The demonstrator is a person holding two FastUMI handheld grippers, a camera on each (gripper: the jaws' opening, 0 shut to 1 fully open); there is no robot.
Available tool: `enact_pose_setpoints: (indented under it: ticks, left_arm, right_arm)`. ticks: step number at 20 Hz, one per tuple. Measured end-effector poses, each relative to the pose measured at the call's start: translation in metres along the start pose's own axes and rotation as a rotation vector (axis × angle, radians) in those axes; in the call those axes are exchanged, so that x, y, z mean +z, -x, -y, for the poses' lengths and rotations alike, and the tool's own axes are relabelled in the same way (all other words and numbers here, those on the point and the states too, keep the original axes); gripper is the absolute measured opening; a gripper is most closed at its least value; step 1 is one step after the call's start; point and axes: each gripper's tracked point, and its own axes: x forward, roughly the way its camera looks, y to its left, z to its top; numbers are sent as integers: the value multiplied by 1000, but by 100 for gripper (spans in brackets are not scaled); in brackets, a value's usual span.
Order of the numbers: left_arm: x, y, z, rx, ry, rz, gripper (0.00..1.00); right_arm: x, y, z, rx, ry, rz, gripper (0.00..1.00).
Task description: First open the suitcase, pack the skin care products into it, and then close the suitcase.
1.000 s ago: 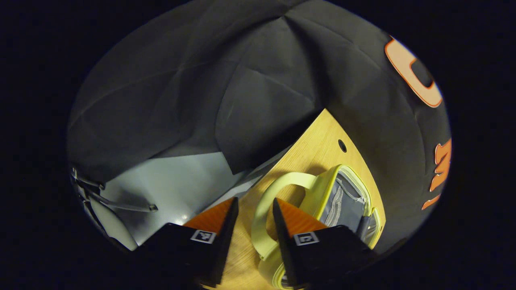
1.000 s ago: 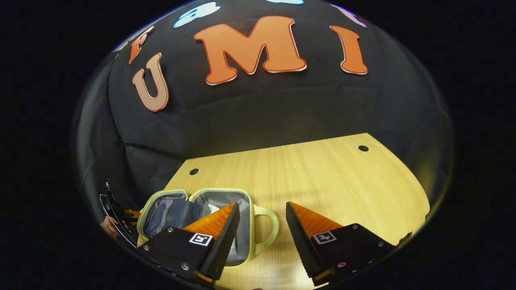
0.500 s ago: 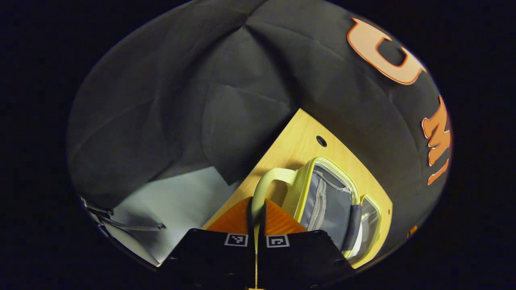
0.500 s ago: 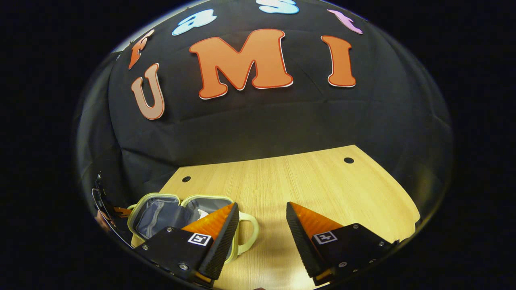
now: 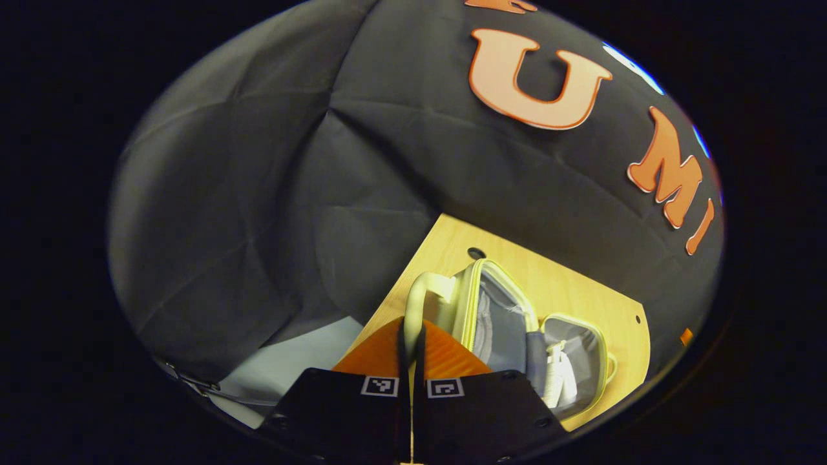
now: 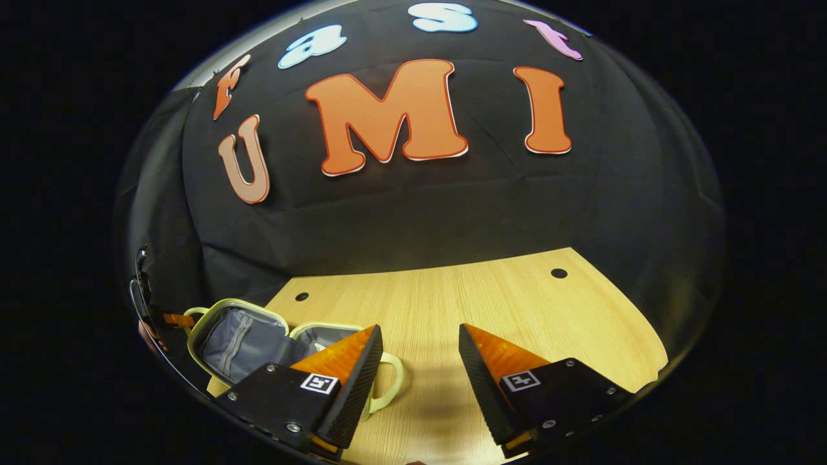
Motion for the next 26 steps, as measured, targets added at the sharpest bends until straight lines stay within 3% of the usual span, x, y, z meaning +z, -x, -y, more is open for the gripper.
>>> enact_pose_setpoints:
  ticks: [12, 26]
  left_arm:
    - [39, 81, 148, -106, -245, 147, 0]
    - [-7, 119, 312, -318, -350, 136, 2]
  right_arm:
    - [15, 10, 20, 48, 29, 59, 79]
    - [15, 17, 67, 58, -33, 63, 79]
